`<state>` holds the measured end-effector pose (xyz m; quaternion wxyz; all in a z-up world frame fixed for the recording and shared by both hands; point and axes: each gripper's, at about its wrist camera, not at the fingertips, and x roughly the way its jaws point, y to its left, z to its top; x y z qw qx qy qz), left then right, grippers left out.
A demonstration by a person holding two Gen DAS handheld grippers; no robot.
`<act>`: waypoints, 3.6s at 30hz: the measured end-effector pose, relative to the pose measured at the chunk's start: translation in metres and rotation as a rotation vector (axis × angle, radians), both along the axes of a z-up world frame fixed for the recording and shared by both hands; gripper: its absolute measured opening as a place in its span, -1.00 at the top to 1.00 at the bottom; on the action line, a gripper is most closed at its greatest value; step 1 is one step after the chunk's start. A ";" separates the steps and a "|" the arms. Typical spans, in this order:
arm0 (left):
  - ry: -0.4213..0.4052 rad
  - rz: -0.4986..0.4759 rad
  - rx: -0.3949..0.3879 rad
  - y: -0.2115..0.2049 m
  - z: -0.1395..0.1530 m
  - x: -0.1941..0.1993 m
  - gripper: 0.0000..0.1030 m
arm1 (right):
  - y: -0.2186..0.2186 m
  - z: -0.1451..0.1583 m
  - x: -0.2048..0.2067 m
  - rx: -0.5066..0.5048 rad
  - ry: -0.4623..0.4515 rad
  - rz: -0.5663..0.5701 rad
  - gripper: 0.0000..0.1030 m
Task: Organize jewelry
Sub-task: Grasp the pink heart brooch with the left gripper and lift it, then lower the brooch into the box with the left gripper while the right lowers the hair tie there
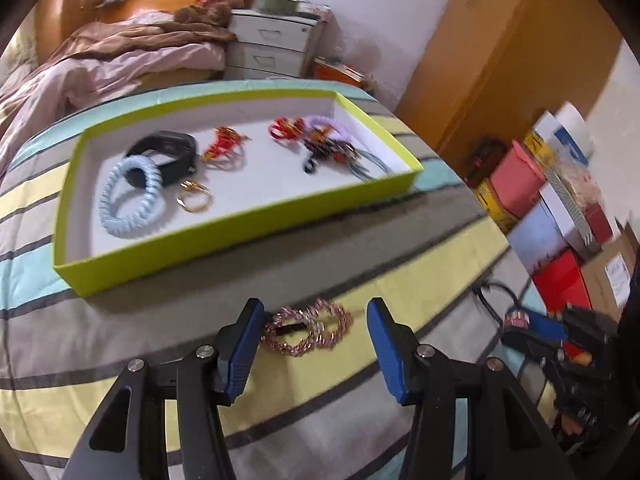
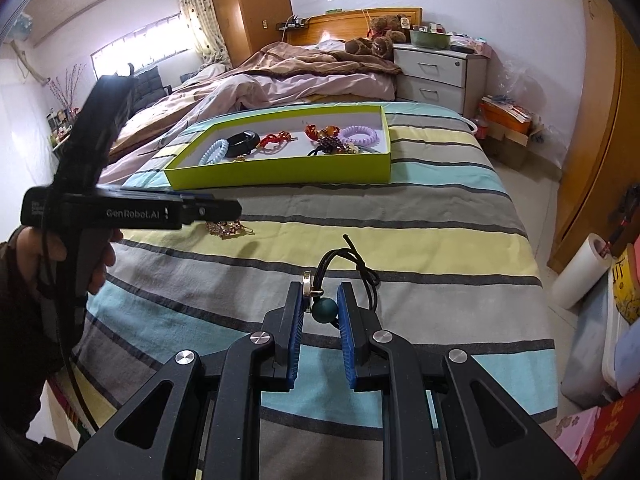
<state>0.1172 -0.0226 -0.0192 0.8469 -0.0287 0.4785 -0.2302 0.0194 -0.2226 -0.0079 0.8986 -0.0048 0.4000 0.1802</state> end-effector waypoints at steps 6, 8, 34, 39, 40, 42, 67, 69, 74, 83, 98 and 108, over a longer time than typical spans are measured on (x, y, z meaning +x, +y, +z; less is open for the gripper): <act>0.013 -0.072 0.005 -0.015 0.000 -0.022 -0.03 | -0.002 -0.001 0.000 0.002 0.000 -0.005 0.65; 0.002 -0.104 0.026 -0.022 0.000 -0.030 -0.03 | -0.002 -0.001 0.001 0.001 0.002 -0.007 0.65; -0.094 -0.059 0.211 -0.035 0.000 -0.034 0.66 | 0.005 -0.003 0.004 0.002 0.002 -0.005 0.66; -0.092 -0.054 0.183 -0.031 0.003 -0.037 0.74 | 0.006 -0.003 0.004 0.002 -0.001 -0.003 0.66; -0.096 -0.046 0.184 -0.030 0.003 -0.038 0.74 | 0.005 -0.003 0.005 0.004 0.000 -0.005 0.66; -0.101 -0.046 0.179 -0.029 0.005 -0.039 0.80 | 0.006 -0.003 0.004 -0.001 -0.002 -0.007 0.66; -0.179 0.055 0.094 0.014 0.045 -0.045 0.80 | 0.019 0.022 0.008 0.014 -0.056 0.011 0.66; -0.188 0.068 0.092 0.019 0.051 -0.042 0.80 | 0.022 0.026 0.011 0.012 -0.067 0.015 0.66; -0.208 0.104 0.085 0.035 0.065 -0.030 0.80 | 0.029 0.043 0.027 0.023 -0.102 0.034 0.66; -0.209 0.130 0.075 0.047 0.069 -0.002 0.80 | 0.041 0.062 0.084 0.017 -0.133 0.049 0.66; -0.130 0.099 0.026 0.018 0.032 0.057 0.80 | 0.051 0.042 0.193 -0.034 -0.101 0.068 0.65; -0.109 0.087 0.040 0.008 0.018 0.075 0.80 | 0.046 0.011 0.226 -0.100 -0.027 0.059 0.65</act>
